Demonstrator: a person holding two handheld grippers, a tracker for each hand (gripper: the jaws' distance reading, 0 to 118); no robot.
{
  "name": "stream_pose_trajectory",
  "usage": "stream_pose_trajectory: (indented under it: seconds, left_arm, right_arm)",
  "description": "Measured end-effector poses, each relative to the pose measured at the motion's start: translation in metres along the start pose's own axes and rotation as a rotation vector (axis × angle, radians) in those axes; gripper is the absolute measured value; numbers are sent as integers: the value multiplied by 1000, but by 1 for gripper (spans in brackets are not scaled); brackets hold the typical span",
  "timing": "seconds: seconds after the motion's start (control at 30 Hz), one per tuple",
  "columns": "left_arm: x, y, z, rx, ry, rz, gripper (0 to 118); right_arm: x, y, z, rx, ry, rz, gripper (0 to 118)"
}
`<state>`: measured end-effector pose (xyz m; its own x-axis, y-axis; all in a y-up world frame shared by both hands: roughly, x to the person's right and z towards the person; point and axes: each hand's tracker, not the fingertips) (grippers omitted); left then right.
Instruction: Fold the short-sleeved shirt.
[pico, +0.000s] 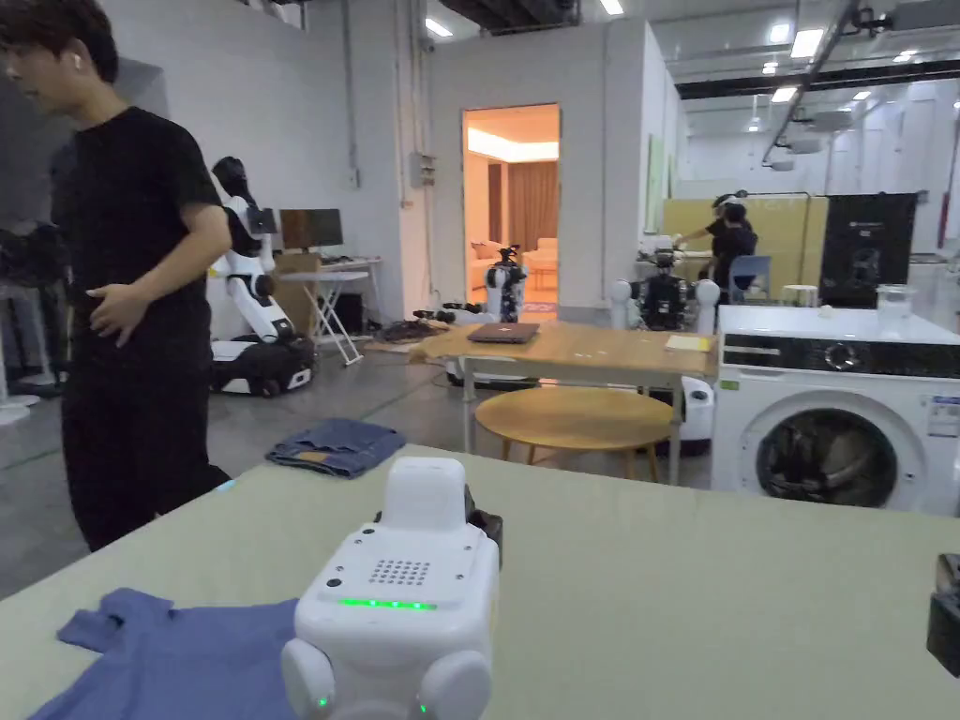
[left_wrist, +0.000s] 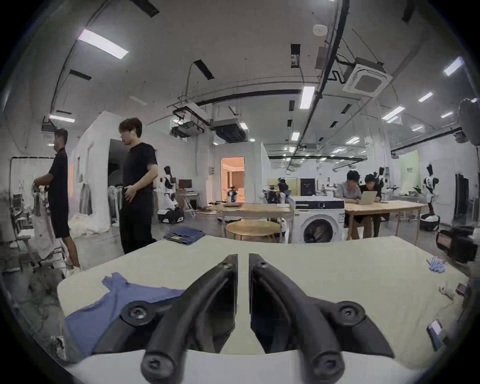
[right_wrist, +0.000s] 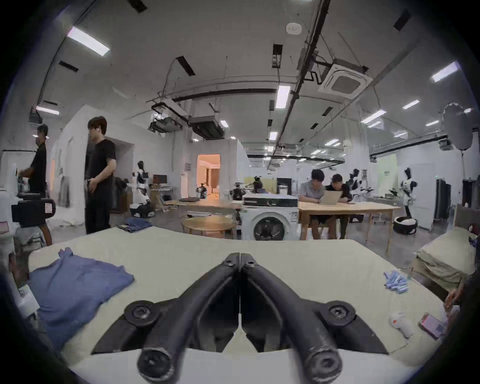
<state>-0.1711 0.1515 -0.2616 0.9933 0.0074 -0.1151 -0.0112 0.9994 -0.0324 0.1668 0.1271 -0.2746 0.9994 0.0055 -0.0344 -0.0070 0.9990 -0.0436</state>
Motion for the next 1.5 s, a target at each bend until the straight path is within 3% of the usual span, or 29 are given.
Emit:
stream_pose_trajectory:
  seconds: [0.2, 0.43, 0.67, 0.9, 0.93, 0.97, 1.0, 1.03, 1.3, 1.5]
  left_arm:
    - [-78, -6, 44, -26, 191, 41, 3]
    - [-154, -35, 100, -89, 379, 86, 3]
    - [-174, -43, 85, -130, 396, 98, 3]
    - [-177, -21, -33, -248, 175, 26, 4]
    - [-182, -16, -60, -288, 138, 33, 16]
    - [-185, -13, -82, -338, 118, 34, 48]
    - [-191, -11, -113, -425, 78, 34, 103]
    - [-196, -14, -139, -516, 44, 50, 118]
    - [-187, -101, -246, -980, -104, 70, 118]
    - [-173, -183, -261, -1109, -91, 181, 108]
  right_arm:
    - [-69, -3, -12, -46, 220, -56, 0]
    - [-147, -22, -8, -71, 451, 8, 0]
    - [-155, -25, -16, -77, 472, 40, 0]
    - [-118, -25, -39, -107, 395, 82, 0]
    - [-112, -25, -43, -115, 387, 86, 0]
    - [-108, -25, -46, -121, 379, 90, 0]
    - [-103, -26, -49, -128, 369, 100, 0]
    - [-99, -28, -51, -134, 361, 109, 0]
    - [-86, -59, -64, -234, 349, 144, 0]
    - [-83, -79, -68, -295, 354, 150, 0]
